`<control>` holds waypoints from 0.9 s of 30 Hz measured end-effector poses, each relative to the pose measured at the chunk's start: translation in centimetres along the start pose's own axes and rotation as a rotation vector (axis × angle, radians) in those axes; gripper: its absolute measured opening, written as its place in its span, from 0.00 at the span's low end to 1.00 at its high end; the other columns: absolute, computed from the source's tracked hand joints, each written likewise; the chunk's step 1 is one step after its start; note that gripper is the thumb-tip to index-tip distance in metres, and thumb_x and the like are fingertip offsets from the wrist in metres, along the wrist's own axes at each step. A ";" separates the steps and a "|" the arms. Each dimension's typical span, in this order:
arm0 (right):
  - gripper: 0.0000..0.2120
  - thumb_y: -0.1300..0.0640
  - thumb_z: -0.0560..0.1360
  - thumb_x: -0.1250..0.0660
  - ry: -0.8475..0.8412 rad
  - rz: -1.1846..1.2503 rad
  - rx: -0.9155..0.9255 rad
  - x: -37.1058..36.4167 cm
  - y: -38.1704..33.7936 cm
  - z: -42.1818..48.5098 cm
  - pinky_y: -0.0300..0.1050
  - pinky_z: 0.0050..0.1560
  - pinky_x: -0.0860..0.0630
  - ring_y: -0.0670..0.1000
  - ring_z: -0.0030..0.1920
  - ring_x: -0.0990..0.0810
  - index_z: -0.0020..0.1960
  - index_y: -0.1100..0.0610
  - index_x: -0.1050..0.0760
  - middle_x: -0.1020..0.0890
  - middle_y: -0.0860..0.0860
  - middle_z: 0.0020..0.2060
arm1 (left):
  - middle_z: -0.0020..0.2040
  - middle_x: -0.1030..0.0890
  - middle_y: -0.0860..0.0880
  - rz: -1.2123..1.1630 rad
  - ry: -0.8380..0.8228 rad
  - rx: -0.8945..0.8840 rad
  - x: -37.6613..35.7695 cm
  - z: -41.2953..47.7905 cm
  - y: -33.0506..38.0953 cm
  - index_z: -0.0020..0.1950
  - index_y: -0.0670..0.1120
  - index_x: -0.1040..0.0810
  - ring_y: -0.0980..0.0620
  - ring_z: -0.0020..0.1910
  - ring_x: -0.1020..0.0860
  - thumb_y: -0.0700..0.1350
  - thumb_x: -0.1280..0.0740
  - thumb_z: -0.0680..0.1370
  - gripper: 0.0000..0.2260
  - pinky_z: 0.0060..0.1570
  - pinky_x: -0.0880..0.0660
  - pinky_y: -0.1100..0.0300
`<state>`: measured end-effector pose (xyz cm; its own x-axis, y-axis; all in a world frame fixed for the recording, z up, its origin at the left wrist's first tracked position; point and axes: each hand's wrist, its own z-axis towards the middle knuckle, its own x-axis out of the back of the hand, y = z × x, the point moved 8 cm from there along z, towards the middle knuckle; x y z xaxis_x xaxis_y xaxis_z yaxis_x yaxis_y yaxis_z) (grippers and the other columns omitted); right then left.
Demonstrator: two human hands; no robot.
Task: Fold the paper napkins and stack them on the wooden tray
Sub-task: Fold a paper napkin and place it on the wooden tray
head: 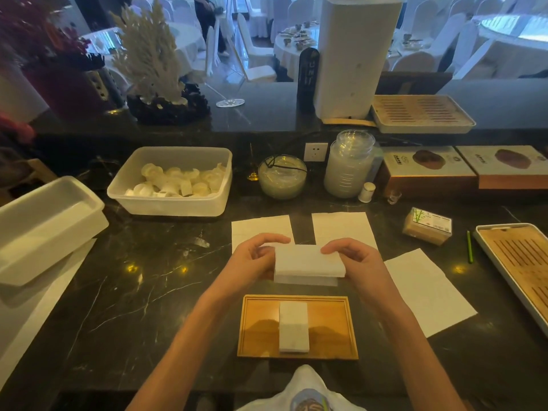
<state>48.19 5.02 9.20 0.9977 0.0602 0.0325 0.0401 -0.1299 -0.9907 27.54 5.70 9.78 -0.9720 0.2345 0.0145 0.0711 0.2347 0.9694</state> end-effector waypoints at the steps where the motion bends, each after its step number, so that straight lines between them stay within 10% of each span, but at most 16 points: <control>1: 0.15 0.63 0.78 0.31 0.006 -0.020 0.022 -0.1 -0.2 0.0 0.33 0.38 0.19 0.37 0.52 0.19 0.44 0.44 0.15 0.17 0.34 0.45 | 0.52 0.15 0.57 -0.001 -0.006 0.024 -0.1 0.0 -0.2 0.57 0.54 0.18 0.58 0.55 0.17 0.45 0.32 0.81 0.08 0.45 0.16 0.61; 11: 0.21 0.64 0.79 0.32 0.018 -0.138 0.154 -0.3 -1.4 -0.1 0.29 0.38 0.21 0.32 0.53 0.22 0.43 0.36 0.16 0.18 0.29 0.46 | 0.60 0.19 0.47 -0.126 -0.077 0.130 -1.0 -0.3 -1.1 0.61 0.51 0.22 0.46 0.58 0.17 0.45 0.30 0.79 0.10 0.46 0.15 0.55; 18: 0.10 0.41 0.74 0.31 -0.057 0.169 -0.130 -1.2 1.4 0.3 0.42 0.41 0.16 0.45 0.51 0.15 0.55 0.32 0.23 0.18 0.37 0.50 | 0.57 0.20 0.52 -0.095 0.086 0.056 -0.2 0.0 -2.4 0.57 0.55 0.25 0.48 0.53 0.17 0.42 0.25 0.75 0.16 0.39 0.16 0.60; 27: 0.21 0.52 0.74 0.25 0.098 -0.038 -0.097 0.0 2.7 0.1 0.29 0.32 0.22 0.34 0.46 0.17 0.62 0.37 0.27 0.15 0.38 0.45 | 0.53 0.18 0.55 -0.066 -0.061 0.136 -1.7 -0.5 -5.6 0.55 0.56 0.23 0.60 0.49 0.16 0.54 0.29 0.78 0.08 0.42 0.18 0.63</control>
<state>48.30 4.78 6.49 0.9958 -0.0291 0.0873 0.0785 -0.2246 -0.9713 28.70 3.48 4.48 -0.9605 0.2703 -0.0670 0.0413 0.3761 0.9257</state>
